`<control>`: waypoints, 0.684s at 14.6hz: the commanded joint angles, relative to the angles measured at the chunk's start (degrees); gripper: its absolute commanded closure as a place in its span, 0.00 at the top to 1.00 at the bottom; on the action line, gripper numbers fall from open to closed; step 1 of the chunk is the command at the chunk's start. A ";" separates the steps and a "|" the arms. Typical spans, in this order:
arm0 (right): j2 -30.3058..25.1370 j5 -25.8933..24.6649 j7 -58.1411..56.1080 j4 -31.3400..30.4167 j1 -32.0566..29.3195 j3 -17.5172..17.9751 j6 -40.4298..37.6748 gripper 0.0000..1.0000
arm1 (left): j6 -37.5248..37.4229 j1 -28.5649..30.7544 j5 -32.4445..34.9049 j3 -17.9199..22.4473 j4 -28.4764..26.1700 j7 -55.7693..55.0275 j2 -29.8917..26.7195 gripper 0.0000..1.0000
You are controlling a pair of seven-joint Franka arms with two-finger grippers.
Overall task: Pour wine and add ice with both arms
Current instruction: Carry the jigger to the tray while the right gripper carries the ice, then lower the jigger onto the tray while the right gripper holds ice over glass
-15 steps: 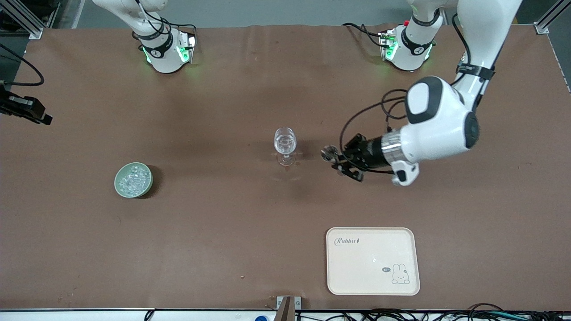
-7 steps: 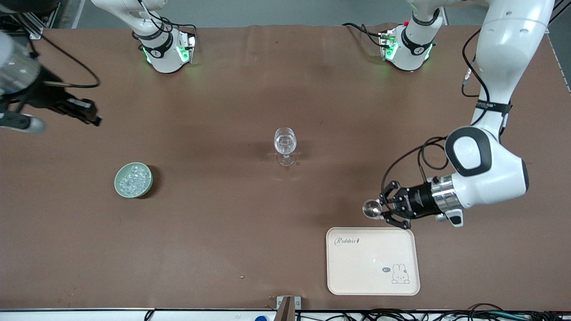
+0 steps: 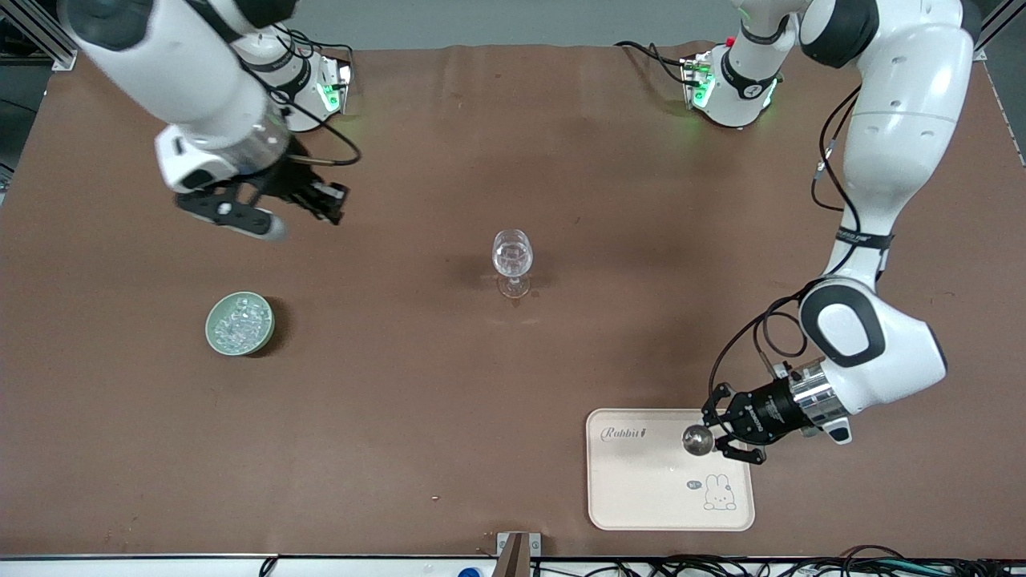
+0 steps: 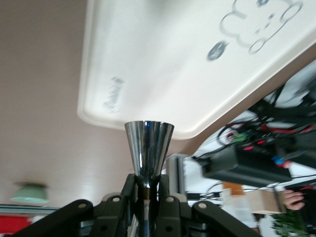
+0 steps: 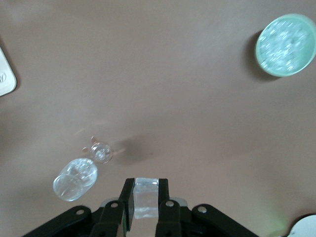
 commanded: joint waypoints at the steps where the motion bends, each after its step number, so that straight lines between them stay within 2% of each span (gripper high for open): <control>1: 4.18 -1.03 8.39 1.05 4.71 1.61 4.13 0.00 | 2.60 -0.83 -3.47 -0.06 6.57 0.59 5.46 0.01; 2: 5.76 -1.47 10.95 1.05 7.34 1.61 5.80 0.00 | 3.21 -0.83 -4.35 -0.15 8.06 0.77 7.04 0.01; 5: 11.55 -6.99 19.03 1.40 13.59 1.61 9.67 0.00 | 5.58 -0.75 -6.11 -0.32 9.40 1.38 10.21 0.01; 7: 15.86 -10.51 22.73 3.06 17.28 1.61 12.66 0.01 | 5.85 -0.40 -9.88 -0.06 8.96 3.22 10.39 0.04; 10: 21.49 -13.86 26.00 7.37 19.67 1.61 12.85 0.01 | 5.77 0.22 -17.35 0.21 7.12 7.08 10.57 0.10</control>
